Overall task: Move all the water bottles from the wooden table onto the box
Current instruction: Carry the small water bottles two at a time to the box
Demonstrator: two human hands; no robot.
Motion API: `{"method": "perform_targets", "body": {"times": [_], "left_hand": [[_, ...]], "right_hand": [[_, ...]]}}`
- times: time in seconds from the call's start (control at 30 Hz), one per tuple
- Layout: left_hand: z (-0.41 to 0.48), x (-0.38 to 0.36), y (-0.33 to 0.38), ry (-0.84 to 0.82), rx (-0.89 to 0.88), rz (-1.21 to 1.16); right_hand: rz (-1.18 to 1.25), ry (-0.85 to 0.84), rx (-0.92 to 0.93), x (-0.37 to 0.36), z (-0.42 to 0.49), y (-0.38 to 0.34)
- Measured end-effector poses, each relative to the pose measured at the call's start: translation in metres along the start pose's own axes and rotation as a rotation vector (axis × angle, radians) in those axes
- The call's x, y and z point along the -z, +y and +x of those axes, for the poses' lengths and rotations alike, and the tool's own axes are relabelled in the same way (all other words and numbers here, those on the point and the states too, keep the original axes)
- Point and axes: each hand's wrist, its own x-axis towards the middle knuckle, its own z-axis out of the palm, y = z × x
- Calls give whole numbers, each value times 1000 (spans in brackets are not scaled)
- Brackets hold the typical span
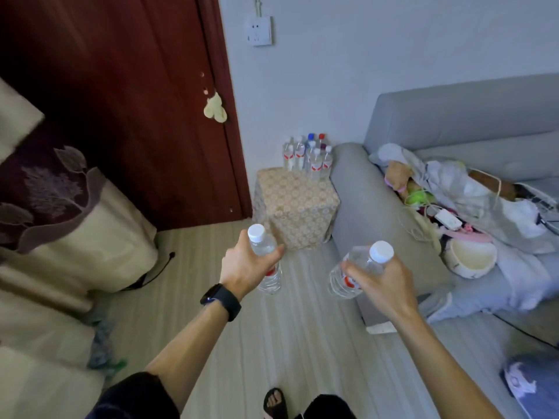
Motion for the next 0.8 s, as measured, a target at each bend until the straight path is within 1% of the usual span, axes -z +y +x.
{"method": "perform_targets", "body": {"times": [0.2, 0.37, 0.5, 0.67, 0.8], "left_hand": [[120, -44, 36, -73, -26, 27], [218, -86, 61, -106, -10, 25], [287, -117, 83, -125, 42, 56], [362, -146, 103, -128, 122, -44], [423, -165, 101, -173, 169, -111]], "right_hand": [[70, 7, -82, -15, 118, -7], [107, -38, -85, -36, 227, -10], [74, -101, -87, -43, 304, -15], [45, -194, -56, -65, 395, -33], [30, -260, -74, -96, 457, -44]]}}
